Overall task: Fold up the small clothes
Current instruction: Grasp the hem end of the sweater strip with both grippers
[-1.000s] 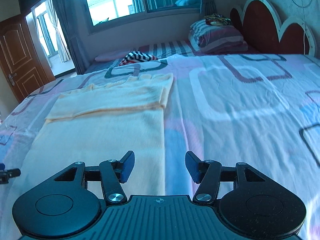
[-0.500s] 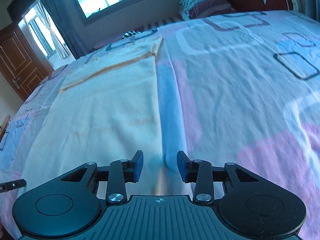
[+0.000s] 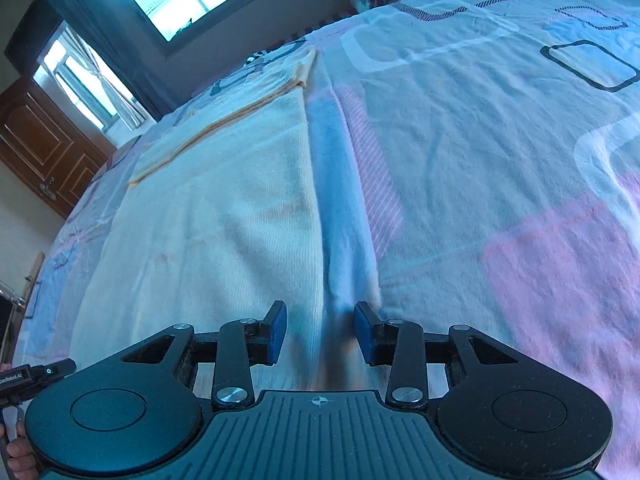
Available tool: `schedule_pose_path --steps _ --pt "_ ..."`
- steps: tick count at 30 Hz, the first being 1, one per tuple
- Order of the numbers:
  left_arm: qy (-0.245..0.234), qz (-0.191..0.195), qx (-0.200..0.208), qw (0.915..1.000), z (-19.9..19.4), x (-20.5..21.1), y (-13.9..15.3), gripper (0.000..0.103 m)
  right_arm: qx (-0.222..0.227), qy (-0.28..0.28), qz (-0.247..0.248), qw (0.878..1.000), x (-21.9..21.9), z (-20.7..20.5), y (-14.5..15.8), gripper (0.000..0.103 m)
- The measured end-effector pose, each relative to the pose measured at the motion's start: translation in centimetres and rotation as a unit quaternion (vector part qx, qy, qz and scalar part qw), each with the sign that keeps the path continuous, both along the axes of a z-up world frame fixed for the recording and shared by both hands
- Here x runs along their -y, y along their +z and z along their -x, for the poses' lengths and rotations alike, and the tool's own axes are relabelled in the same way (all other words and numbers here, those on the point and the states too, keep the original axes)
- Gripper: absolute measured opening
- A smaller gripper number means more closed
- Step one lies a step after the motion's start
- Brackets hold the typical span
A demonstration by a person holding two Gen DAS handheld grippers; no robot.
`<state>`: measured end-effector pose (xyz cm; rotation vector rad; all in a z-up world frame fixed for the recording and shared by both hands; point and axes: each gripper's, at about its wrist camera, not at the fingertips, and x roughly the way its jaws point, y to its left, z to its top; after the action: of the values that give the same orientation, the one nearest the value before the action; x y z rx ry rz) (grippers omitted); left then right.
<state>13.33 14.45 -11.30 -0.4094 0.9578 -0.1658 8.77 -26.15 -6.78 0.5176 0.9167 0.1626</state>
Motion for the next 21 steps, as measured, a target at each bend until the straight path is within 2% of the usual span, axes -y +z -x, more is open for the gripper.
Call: schedule_pose_path --steps 6,8,10,12,13,14,15,21 --pt "-0.023 0.007 -0.003 0.9997 -0.8 0.7 -0.2 0.042 -0.008 0.035 -0.026 0.999 -0.3 -1.0 -0.1 0.036" --pt "-0.033 0.014 0.0 0.9994 -0.2 0.9 -0.4 0.041 -0.013 0.055 -0.033 0.998 -0.9 -0.5 -0.2 0.02" --pt "-0.034 0.02 0.007 0.9992 0.5 0.9 -0.6 0.038 -0.015 0.07 -0.039 0.997 -1.4 0.3 -0.6 0.018" --pt "-0.025 0.027 0.009 0.9993 0.6 0.4 -0.9 0.026 -0.014 0.071 -0.05 0.996 -1.5 0.7 -0.9 0.016" --pt "-0.016 0.032 0.006 0.9993 0.6 0.1 -1.0 0.022 -0.015 0.069 -0.057 0.996 -1.3 0.8 -0.9 0.013" --pt "-0.01 0.035 0.003 0.9993 0.4 -0.2 -1.1 0.017 -0.017 0.065 -0.066 0.996 -1.1 0.8 -1.1 0.004" --pt "-0.005 0.033 -0.002 0.9994 0.3 -0.5 -1.2 0.009 -0.019 0.064 -0.072 0.995 -1.0 0.6 -1.1 0.004" --pt "-0.004 0.003 0.005 1.0 0.4 0.7 -0.4 0.003 -0.014 0.075 -0.073 0.994 -0.8 0.0 -0.3 0.004"
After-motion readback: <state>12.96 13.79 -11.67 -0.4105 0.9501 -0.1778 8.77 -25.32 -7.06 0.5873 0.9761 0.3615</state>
